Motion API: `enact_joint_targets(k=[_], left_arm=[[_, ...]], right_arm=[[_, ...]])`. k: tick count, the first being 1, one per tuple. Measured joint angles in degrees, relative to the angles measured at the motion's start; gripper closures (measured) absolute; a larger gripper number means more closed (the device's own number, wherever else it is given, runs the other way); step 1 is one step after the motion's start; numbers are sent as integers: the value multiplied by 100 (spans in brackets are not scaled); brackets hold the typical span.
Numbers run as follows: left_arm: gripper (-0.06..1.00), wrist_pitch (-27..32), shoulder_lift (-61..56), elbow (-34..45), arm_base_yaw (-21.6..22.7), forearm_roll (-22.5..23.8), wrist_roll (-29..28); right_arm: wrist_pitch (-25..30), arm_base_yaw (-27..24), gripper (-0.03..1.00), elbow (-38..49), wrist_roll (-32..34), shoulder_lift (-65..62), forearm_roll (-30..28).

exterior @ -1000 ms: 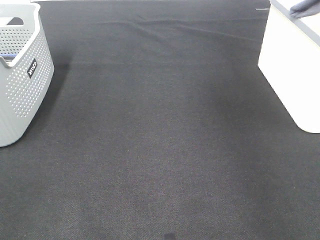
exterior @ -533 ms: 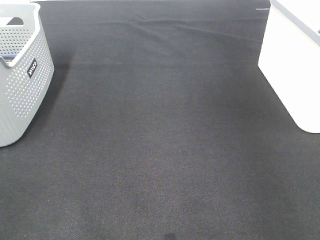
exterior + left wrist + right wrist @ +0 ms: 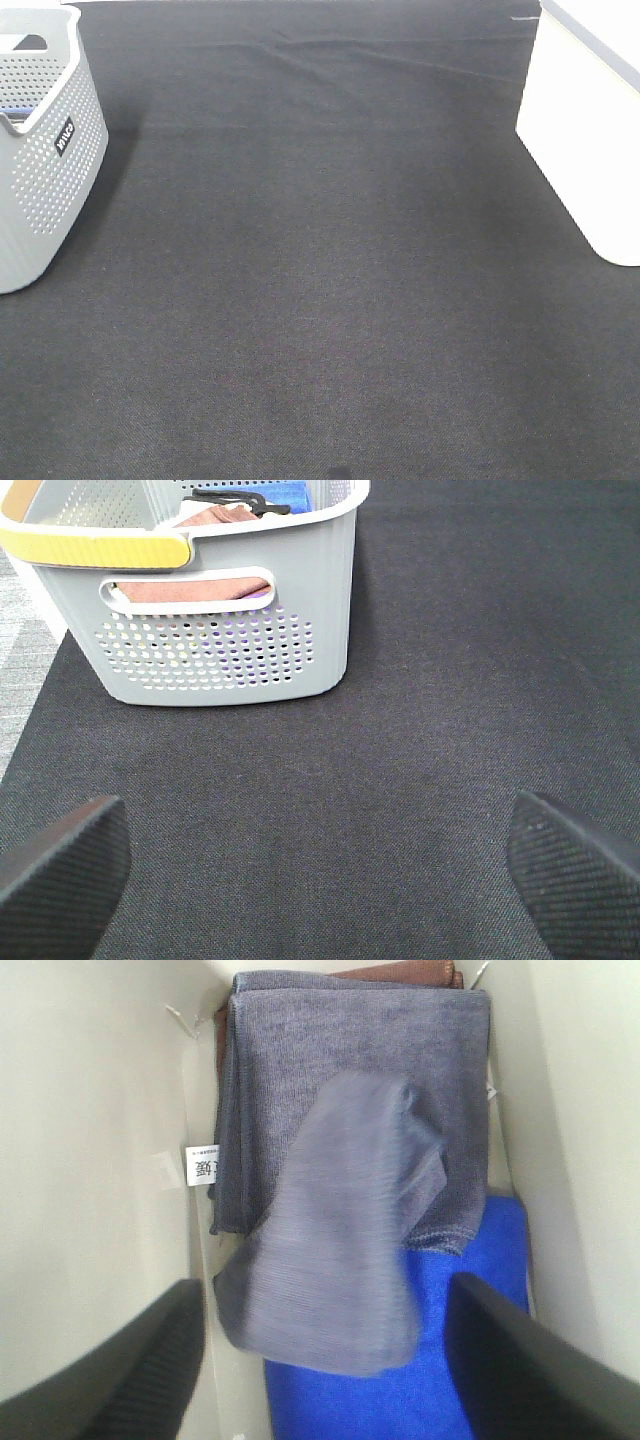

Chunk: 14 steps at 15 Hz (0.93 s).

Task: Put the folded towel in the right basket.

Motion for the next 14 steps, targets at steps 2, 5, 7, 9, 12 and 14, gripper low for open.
enact_joint_targets(k=[2, 5, 7, 9, 12, 14], left_arm=[[-3, 0, 0, 0, 0, 0, 0], [-3, 0, 0, 0, 0, 0, 0], [-3, 0, 0, 0, 0, 0, 0], [-3, 0, 0, 0, 0, 0, 0], [-3, 0, 0, 0, 0, 0, 0], [-3, 0, 0, 0, 0, 0, 0]], right_arm=[[23, 0, 29, 0, 6, -6, -6], [115, 0, 28, 0, 6, -109, 533], [120, 63, 28, 0, 6, -275, 676], [138, 418, 28, 0, 34, -556, 573], [143, 951, 28, 11, 286, -1031, 298], [143, 1157, 28, 281, 315, -1495, 229]])
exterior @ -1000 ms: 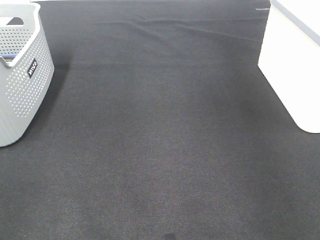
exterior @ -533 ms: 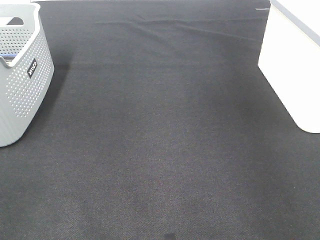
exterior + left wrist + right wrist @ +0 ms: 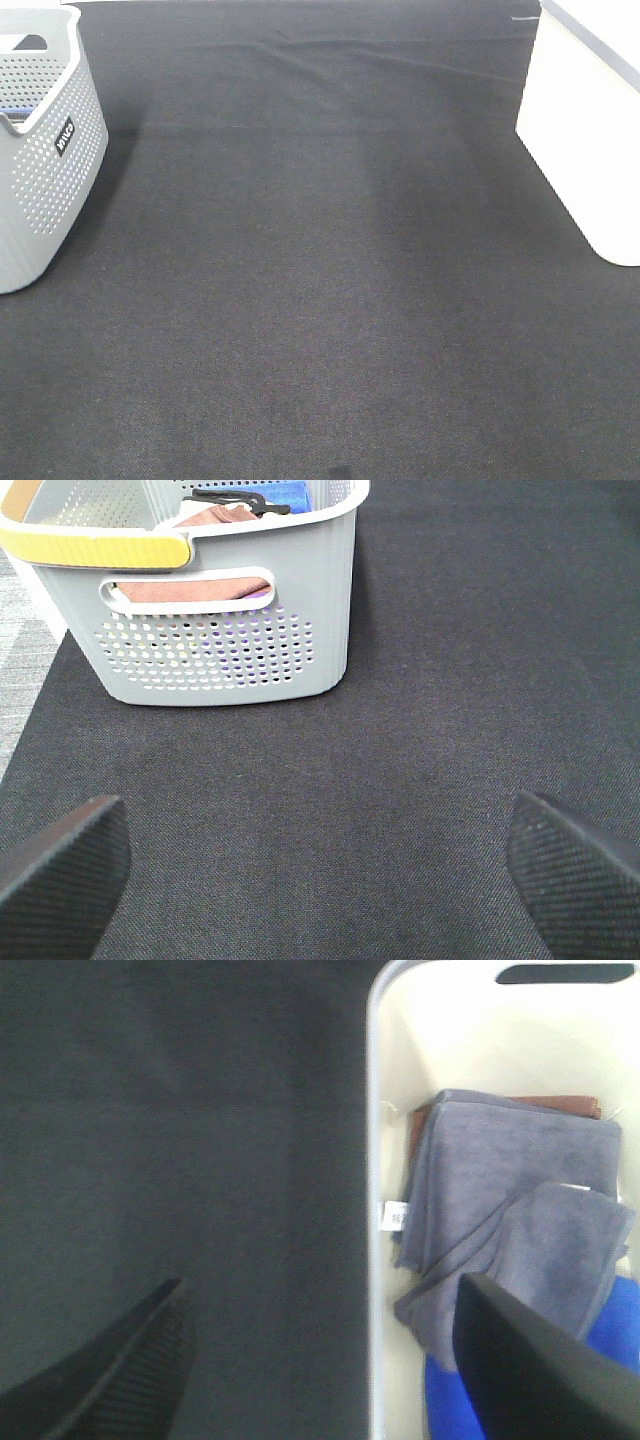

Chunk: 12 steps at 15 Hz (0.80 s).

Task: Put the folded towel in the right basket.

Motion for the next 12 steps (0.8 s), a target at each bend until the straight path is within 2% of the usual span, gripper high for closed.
enact_joint_targets(k=[2, 4, 6, 9, 12], left_arm=[[-3, 0, 0, 0, 0, 0, 0], [-3, 0, 0, 0, 0, 0, 0], [-3, 0, 0, 0, 0, 0, 0], [-3, 0, 0, 0, 0, 0, 0], [-3, 0, 0, 0, 0, 0, 0]], right_arm=[[0, 40, 28, 309, 0, -275, -6], [0, 46, 28, 1369, 0, -1112, -189], [-6, 46, 28, 2538, 0, -1891, -447], [-11, 46, 28, 4291, 0, -3174, -481], [-11, 46, 28, 6434, 132, -4733, -481]])
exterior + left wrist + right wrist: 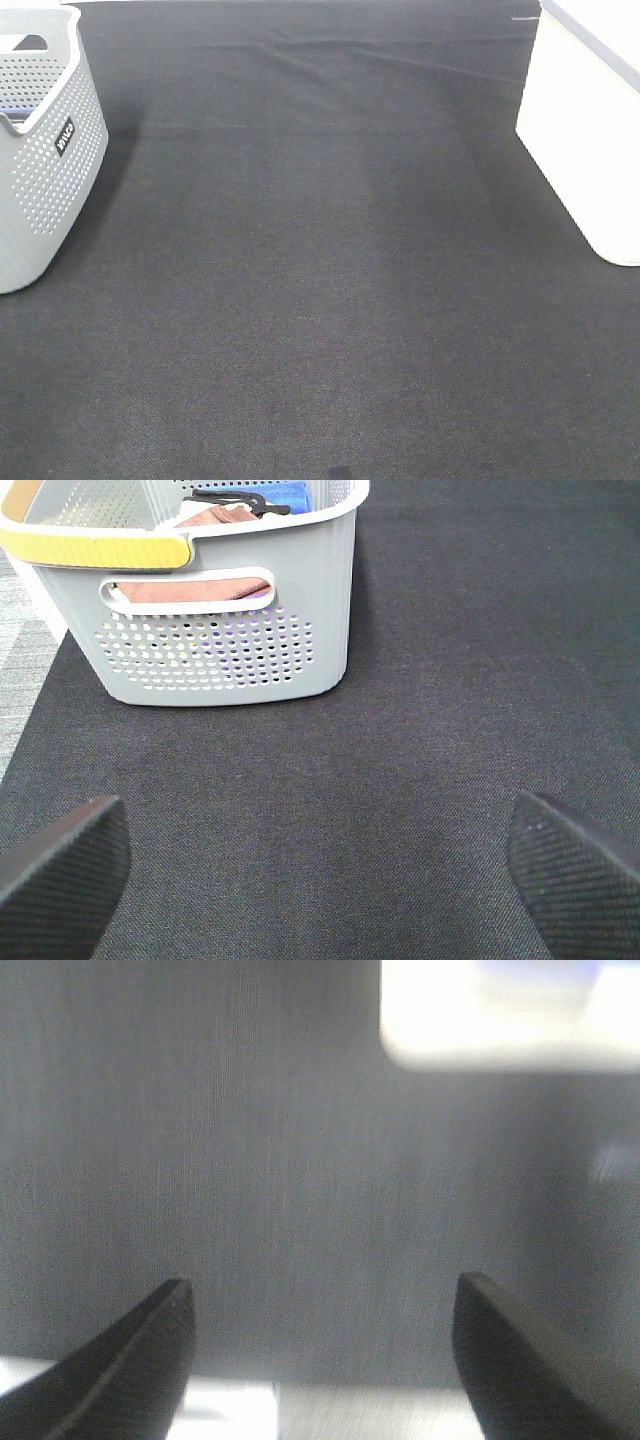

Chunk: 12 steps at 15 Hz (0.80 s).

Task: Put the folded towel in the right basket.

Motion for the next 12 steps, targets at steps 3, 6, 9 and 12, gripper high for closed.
enact_joint_targets(k=[3, 6, 9, 12], left_arm=[[-3, 0, 0, 0, 0, 0, 0], [-3, 0, 0, 0, 0, 0, 0], [-3, 0, 0, 0, 0, 0, 0], [-3, 0, 0, 0, 0, 0, 0]], right_arm=[[-6, 0, 28, 1581, 155, -1381, 0], [-304, 0, 28, 2710, 160, -2785, -52], [-831, 0, 28, 3071, 155, -4125, -160], [-871, 0, 28, 3117, 155, -5174, -206]])
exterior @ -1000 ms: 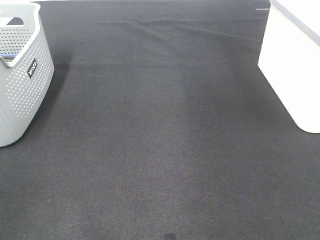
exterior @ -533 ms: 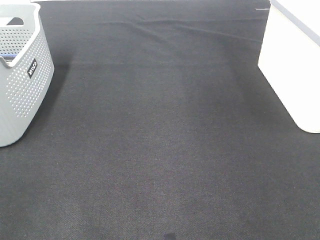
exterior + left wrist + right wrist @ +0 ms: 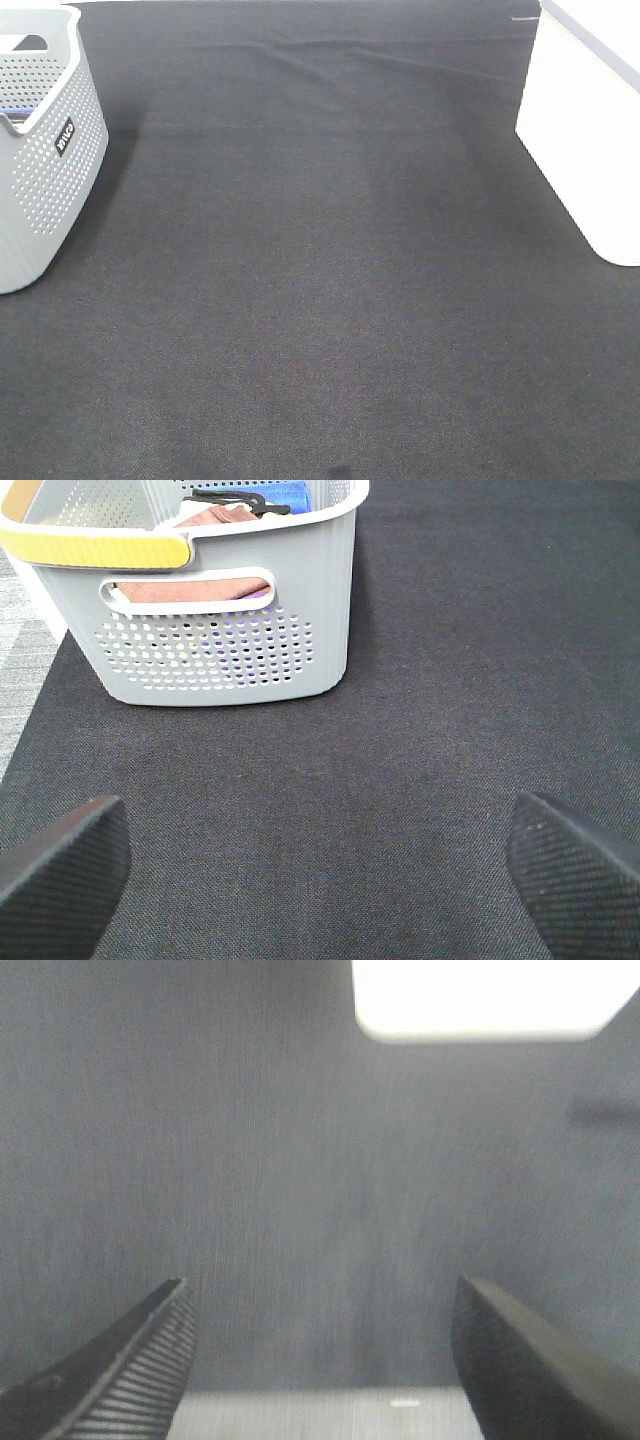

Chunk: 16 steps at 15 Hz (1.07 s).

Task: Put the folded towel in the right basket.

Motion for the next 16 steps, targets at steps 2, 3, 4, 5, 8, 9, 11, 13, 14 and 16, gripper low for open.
enact_joint_targets(k=[2, 3, 4, 5, 8, 9, 11, 13, 14, 16], left_arm=[[-3, 0, 0, 0, 0, 0, 0], [-3, 0, 0, 0, 0, 0, 0], [-3, 0, 0, 0, 0, 0, 0], [-3, 0, 0, 0, 0, 0, 0], [-3, 0, 0, 0, 0, 0, 0], [-3, 0, 0, 0, 0, 0, 0], [-3, 0, 0, 0, 0, 0, 0], [-3, 0, 0, 0, 0, 0, 0], [-3, 0, 0, 0, 0, 0, 0], [-3, 0, 0, 0, 0, 0, 0]], right_arm=[[-6, 0, 28, 0, 0, -350, 0], [-6, 0, 28, 0, 0, -350, 0], [-6, 0, 28, 0, 0, -401, 0], [-6, 0, 28, 0, 0, -413, 0], [-6, 0, 28, 0, 0, -430, 0], [-6, 0, 28, 0, 0, -430, 0], [-6, 0, 28, 0, 0, -435, 0], [-6, 0, 28, 23, 0, -630, 0], [-6, 0, 28, 29, 0, -911, 0], [-6, 0, 28, 29, 0, -1100, 0]])
